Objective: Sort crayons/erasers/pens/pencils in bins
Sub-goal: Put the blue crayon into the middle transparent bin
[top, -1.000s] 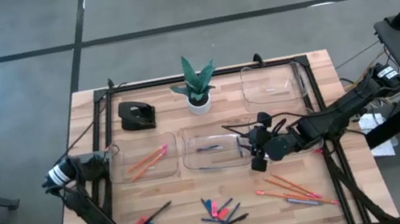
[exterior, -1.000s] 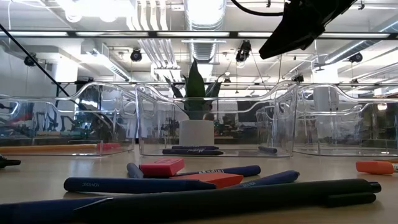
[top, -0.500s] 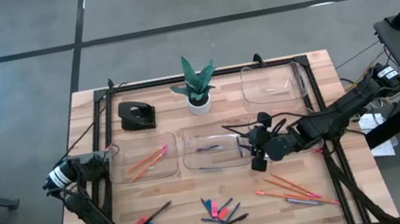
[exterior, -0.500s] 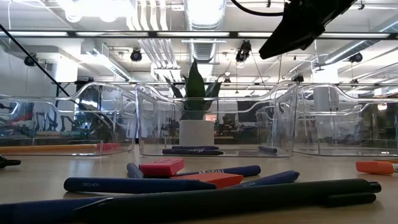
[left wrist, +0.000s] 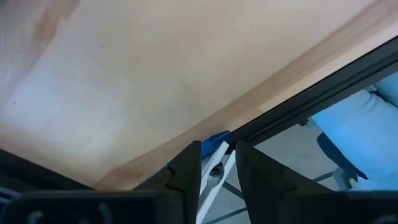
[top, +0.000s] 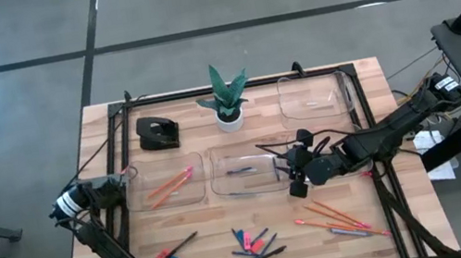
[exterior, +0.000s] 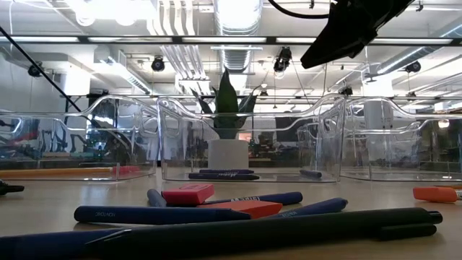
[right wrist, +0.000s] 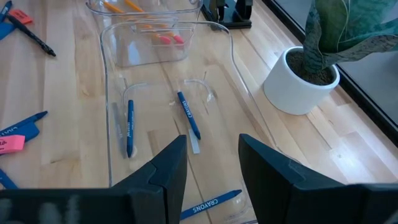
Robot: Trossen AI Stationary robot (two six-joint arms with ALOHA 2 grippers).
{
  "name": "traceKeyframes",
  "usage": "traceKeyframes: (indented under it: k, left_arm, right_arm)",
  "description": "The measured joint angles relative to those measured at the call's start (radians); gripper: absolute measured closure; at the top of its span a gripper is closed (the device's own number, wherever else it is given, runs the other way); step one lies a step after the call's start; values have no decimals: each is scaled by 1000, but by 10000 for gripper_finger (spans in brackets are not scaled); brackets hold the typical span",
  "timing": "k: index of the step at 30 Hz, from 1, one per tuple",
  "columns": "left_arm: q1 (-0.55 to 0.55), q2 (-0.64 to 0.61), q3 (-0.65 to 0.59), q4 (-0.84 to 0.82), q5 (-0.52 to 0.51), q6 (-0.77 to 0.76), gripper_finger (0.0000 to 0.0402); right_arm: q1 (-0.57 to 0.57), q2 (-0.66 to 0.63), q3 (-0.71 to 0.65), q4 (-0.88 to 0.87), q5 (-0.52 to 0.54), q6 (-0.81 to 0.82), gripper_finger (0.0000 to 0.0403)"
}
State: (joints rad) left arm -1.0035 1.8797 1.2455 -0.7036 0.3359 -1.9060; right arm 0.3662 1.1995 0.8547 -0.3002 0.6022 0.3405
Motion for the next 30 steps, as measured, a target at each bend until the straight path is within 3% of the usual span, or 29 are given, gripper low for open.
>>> traceKeyframes:
  k: [10,19,30]
  left_arm:
    - [0,0,-14,22,27,0,315]
    - [-1,0,-16,23,27,0,257]
    - [-2,53,-15,31,67,5,253]
  right_arm:
    - [0,0,0,0,0,0,266]
    - [0,0,0,0,0,0,266]
    - [0,0,0,0,0,0,266]
